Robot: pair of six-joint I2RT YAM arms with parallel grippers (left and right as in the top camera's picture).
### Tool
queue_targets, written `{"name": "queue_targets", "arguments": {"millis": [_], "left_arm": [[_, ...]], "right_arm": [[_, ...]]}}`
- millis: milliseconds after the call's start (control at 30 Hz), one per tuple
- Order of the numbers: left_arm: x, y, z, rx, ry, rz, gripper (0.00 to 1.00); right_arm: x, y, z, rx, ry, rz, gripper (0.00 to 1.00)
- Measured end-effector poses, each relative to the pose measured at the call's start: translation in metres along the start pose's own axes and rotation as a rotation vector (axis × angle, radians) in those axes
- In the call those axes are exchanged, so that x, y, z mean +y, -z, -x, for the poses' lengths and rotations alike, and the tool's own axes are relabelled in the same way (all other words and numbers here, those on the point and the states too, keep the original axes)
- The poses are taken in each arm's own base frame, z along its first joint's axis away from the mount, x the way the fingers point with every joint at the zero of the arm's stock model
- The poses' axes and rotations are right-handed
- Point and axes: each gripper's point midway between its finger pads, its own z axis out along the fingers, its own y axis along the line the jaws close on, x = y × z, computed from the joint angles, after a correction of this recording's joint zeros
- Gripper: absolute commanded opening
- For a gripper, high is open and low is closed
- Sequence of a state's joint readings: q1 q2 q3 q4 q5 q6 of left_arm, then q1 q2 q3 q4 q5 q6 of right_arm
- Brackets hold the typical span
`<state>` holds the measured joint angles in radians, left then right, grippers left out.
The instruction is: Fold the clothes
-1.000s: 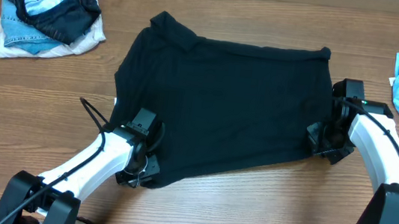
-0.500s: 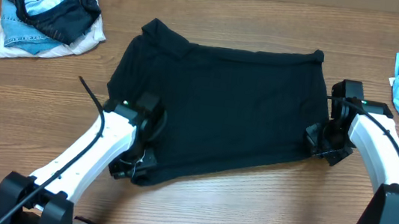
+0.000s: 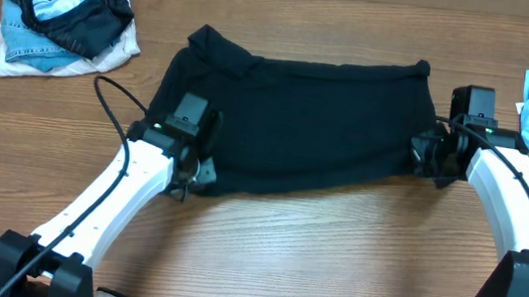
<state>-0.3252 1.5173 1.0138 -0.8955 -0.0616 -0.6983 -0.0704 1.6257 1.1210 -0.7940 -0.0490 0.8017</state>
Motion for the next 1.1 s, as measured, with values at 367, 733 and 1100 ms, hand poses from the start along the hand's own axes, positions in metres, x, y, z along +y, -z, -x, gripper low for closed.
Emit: {"name": "queue_targets", "arguments": {"millis": [367, 733, 1100], "left_arm": [[-0.005, -0.018, 0.061, -0.183, 0.011, -0.024, 1.0], [0.01, -0.018, 0.035, -0.042, -0.011, 0.055, 0.93], [-0.012, 0.0, 0.011, 0.085, -0.047, -0.053, 0.68]], "right_arm": [[0.03, -0.012, 0.023, -0.073, 0.012, 0.11, 0.88], [0.025, -0.013, -0.001, 0.055, 0.085, 0.093, 1.0], [0.027, -0.002, -0.026, 0.19, 0.088, 0.119, 1.0]]}}
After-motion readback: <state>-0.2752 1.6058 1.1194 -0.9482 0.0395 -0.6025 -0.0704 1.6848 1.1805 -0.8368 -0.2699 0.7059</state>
